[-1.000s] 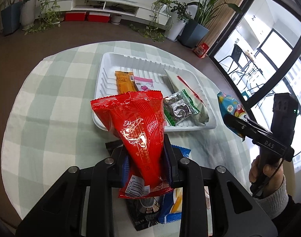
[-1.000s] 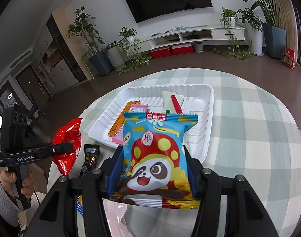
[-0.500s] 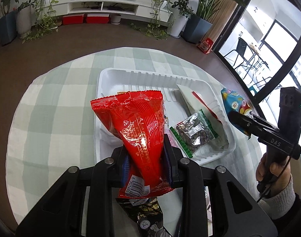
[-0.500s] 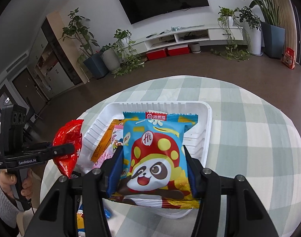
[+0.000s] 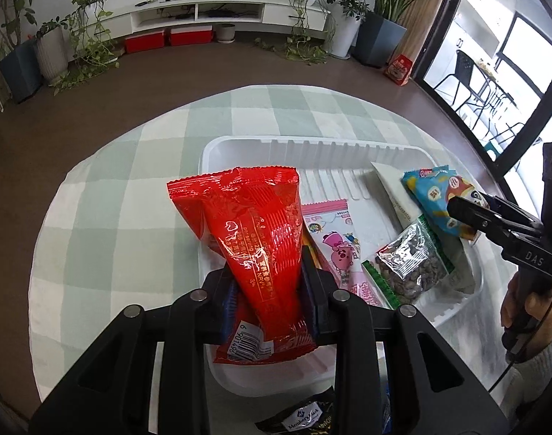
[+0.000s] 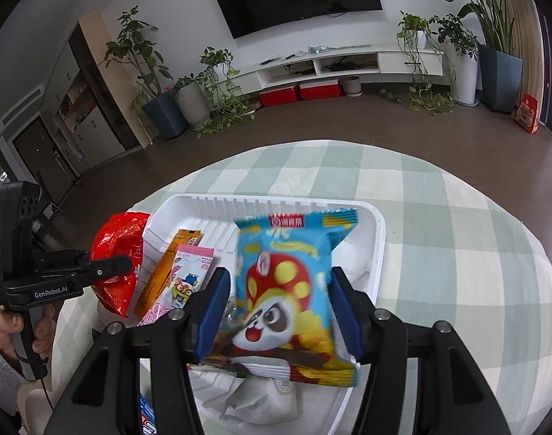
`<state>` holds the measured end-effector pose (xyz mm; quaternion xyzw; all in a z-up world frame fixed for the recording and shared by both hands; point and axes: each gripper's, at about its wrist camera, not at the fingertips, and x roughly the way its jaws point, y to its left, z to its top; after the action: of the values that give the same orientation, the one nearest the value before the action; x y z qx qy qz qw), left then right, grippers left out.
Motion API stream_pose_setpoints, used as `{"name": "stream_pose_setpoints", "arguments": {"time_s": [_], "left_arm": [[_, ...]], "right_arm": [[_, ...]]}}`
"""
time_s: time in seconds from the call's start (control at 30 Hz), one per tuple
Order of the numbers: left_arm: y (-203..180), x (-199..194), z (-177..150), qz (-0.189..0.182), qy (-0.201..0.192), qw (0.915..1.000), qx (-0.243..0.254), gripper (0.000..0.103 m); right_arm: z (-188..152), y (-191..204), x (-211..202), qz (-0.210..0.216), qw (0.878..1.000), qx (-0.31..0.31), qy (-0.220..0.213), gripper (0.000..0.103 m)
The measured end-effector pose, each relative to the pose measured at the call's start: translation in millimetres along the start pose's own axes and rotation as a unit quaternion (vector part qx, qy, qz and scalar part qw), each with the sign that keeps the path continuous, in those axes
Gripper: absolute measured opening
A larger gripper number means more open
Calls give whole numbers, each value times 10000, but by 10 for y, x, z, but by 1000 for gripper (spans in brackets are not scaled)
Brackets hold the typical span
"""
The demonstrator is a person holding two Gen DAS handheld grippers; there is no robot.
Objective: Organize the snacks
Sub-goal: 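Open the left tool over the tray while the right tool releases the panda packet, then withdraw both tools from the tray toward the remaining snacks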
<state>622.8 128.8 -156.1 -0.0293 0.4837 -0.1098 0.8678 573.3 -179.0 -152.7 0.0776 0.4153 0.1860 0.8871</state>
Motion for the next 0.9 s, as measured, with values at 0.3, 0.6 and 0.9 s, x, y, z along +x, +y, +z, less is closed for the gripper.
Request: {"name": "stream_pose_setpoints", "arguments": {"time_s": [0.3, 0.6, 0.9], "left_arm": [[38, -17, 72, 77, -302, 9994, -148, 40], [14, -385, 24, 84, -627, 9978, -204, 40], [-101, -851, -513, -185, -619, 9973, -353, 42]], "right_arm": [[10, -18, -131, -158, 9996, -63, -243, 73], [-48, 93, -413, -182, 9984, -158, -507, 73], [-392, 421, -850, 1, 9971, -405, -642, 79]]}}
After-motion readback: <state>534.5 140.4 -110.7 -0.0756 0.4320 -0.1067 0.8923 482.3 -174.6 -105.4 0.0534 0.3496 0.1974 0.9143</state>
